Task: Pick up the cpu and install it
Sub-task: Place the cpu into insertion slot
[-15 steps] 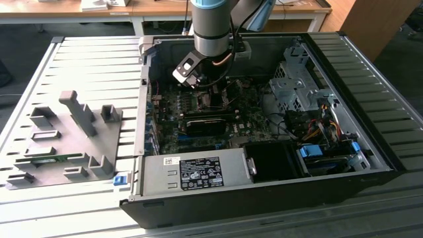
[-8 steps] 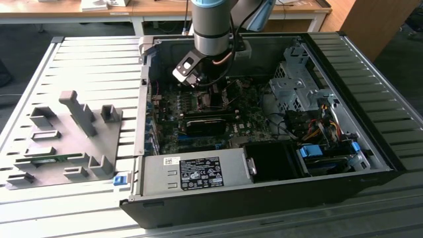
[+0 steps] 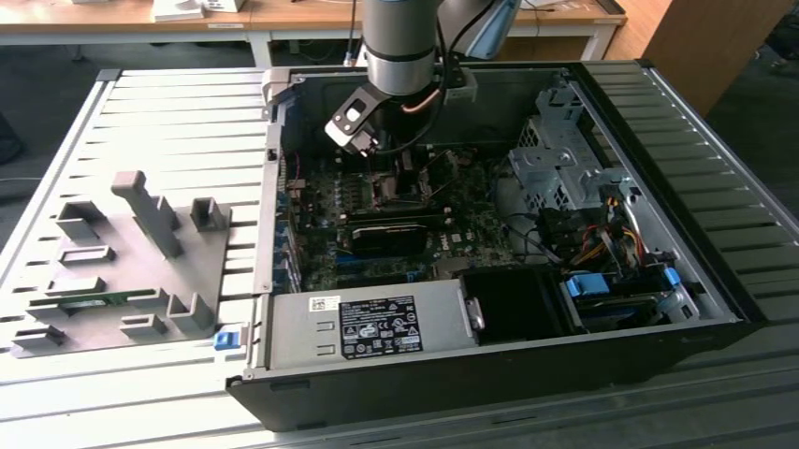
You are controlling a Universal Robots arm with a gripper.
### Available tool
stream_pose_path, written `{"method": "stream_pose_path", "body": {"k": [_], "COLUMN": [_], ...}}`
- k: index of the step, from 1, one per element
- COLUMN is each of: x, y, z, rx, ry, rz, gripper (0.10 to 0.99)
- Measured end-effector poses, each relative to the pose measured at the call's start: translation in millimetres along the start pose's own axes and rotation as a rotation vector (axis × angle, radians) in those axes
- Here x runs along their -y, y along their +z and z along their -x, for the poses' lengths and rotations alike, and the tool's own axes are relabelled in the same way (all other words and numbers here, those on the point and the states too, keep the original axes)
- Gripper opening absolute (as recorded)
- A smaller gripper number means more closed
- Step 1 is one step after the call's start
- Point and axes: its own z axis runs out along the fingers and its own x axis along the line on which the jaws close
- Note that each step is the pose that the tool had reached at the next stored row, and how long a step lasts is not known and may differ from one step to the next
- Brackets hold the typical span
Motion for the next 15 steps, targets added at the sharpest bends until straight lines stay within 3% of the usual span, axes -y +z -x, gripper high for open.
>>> {"method": "stream_pose_path", "body": {"k": [2,5,8,10,15], "x": [-0.2,-0.9,-1.9,-2.3,-2.8], "y": [-0.5,-0.6,-0.6,-0.7,-3.4], "z": [0.5,2.9,4.9,5.4,5.4], "rx": [-0.0007,-0.0031,-0.0132,-0.0188,-0.0199], "ry": [0.000,0.000,0.001,0.002,0.002], "rz": [-0.002,-0.009,-0.016,-0.019,-0.022], "gripper": [0.353,0.294,0.118,0.118,0.106]}}
